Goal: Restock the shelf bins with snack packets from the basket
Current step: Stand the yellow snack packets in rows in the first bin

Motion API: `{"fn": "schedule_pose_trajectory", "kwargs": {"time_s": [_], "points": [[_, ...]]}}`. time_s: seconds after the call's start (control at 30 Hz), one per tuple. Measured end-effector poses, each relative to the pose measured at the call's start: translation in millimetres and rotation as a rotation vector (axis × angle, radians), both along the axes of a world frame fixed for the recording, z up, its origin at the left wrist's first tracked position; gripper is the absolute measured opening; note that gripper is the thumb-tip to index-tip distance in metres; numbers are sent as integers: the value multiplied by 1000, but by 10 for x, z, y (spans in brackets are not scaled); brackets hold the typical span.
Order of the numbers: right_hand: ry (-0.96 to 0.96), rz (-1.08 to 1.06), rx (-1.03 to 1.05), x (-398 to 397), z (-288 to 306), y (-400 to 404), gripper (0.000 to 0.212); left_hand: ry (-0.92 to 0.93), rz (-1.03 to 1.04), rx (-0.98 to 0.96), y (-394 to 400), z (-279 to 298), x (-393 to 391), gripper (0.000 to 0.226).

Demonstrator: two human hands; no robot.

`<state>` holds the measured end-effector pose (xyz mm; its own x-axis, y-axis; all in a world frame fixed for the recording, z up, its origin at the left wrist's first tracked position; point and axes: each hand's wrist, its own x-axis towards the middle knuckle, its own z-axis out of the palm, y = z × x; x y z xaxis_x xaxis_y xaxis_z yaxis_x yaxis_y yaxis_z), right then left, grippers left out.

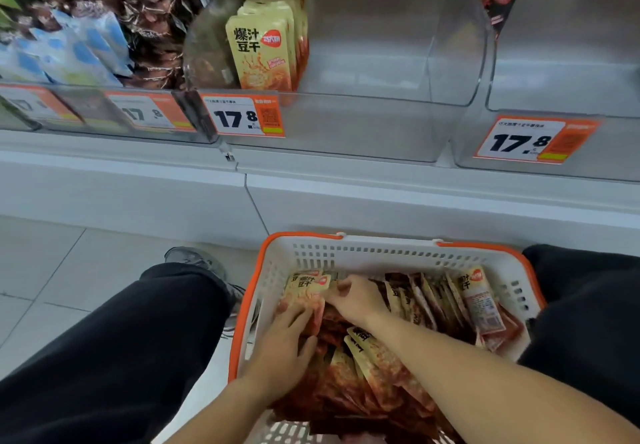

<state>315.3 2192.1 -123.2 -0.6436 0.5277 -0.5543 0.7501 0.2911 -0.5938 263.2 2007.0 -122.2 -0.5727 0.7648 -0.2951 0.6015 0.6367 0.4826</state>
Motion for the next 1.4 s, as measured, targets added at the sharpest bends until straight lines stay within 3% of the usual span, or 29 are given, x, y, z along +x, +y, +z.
{"fn": "schedule_pose_trajectory", "kwargs": {"time_s": [0.1,0.2,0.33,0.43,0.5,0.6,0.8,0.83,0.97,1.13,1.23,1.4], "points": [[17,23,-35,-42,-24,42,43,51,-83,6,18,121,57,57],[48,2,-109,-83,-43,117,45,-26,-47,88,67,200,27,47],[127,22,-239,-140,157,255,22,-94,239,255,221,411,-93,35],[214,132,-289,-151,472,356,22,-343,435,245,382,742,-312,37],[279,184,-322,-160,695,417,30,-443,356,173,446,937,-541,34],[345,254,-346,-202,1073,489,30,-448,185,130,538,1381,-797,19],[590,193,-382,-334,1821,646,28,-369,-35,182,760,2415,-1190,39],[638,183,-359,-352,1925,668,28,-352,-52,217,781,2527,-1232,43],[799,178,-151,-414,2318,708,29,-358,-30,397,853,2730,-1285,18],[931,272,153,-475,2717,705,20,-154,11,727,966,2853,-1252,15],[963,238,275,-532,2821,719,17,-53,9,781,952,2863,-1256,16],[1091,87,394,-697,3088,715,18,161,184,820,856,2775,-1419,28]]}}
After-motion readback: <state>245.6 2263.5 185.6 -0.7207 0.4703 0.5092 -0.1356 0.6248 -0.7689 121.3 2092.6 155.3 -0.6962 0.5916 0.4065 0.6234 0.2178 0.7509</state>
